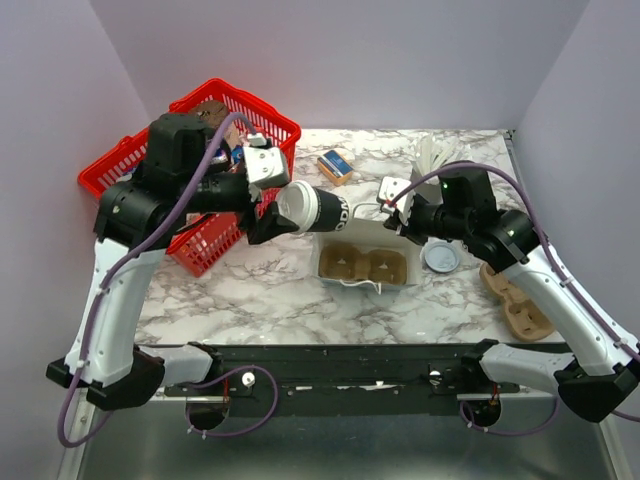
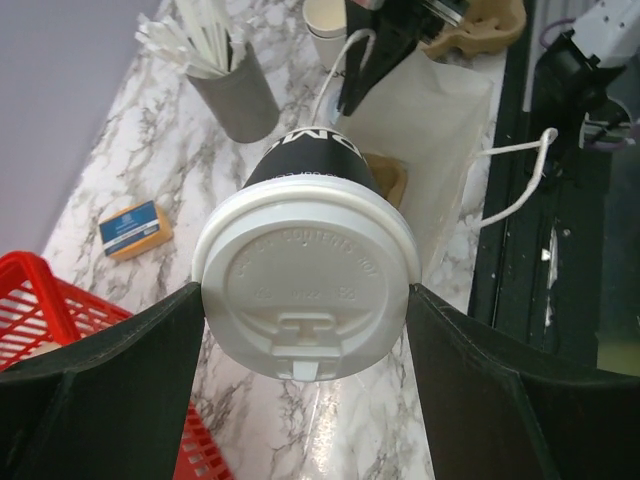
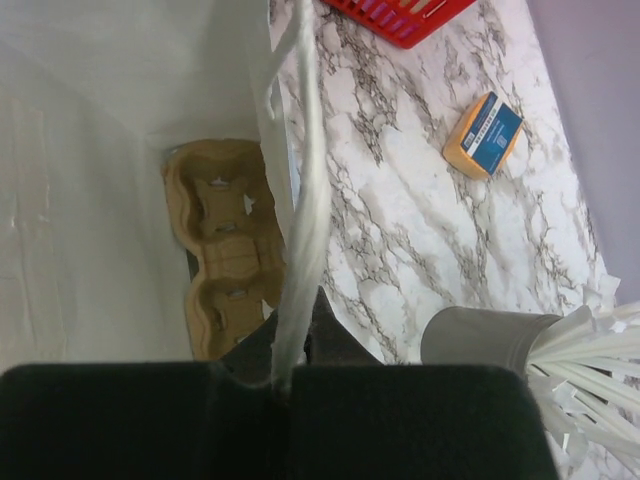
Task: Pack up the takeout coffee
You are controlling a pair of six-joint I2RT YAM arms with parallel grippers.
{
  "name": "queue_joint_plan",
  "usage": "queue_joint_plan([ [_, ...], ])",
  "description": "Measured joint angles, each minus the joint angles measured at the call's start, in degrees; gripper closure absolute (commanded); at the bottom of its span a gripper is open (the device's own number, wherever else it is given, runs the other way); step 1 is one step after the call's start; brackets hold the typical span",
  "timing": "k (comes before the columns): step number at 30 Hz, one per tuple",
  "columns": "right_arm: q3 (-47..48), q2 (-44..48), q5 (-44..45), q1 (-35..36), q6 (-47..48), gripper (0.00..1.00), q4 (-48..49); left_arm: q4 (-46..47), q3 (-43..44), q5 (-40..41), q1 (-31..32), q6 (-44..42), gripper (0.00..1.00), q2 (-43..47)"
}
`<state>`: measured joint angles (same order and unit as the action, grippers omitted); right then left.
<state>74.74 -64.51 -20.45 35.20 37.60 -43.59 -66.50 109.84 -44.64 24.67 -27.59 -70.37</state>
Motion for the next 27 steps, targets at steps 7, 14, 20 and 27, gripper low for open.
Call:
queue_joint_plan([
  [7,4.26,-2.23,0.33,0.00,-1.18,0.99,0.11,-6.14,1.09,0.66,5.79,-10.58,1.00,-6.99],
  [14,6.91,-5.20,0.70,0.04,-1.60,1.00,0.55,-5.20,-1.07,8.83,10.84,-16.76,1.00,-8.31],
  [20,7.17,-5.99,1.01,0.76,-1.90,0.99,1.14,2.27,-8.57,20.48,16.04,-17.84,1.00,-8.72],
  [27,7.39,-6.71,2.60,1.46,-3.87,0.99,2.64,7.17,-15.39,28.35,19.93,-23.15,1.00,-9.77],
])
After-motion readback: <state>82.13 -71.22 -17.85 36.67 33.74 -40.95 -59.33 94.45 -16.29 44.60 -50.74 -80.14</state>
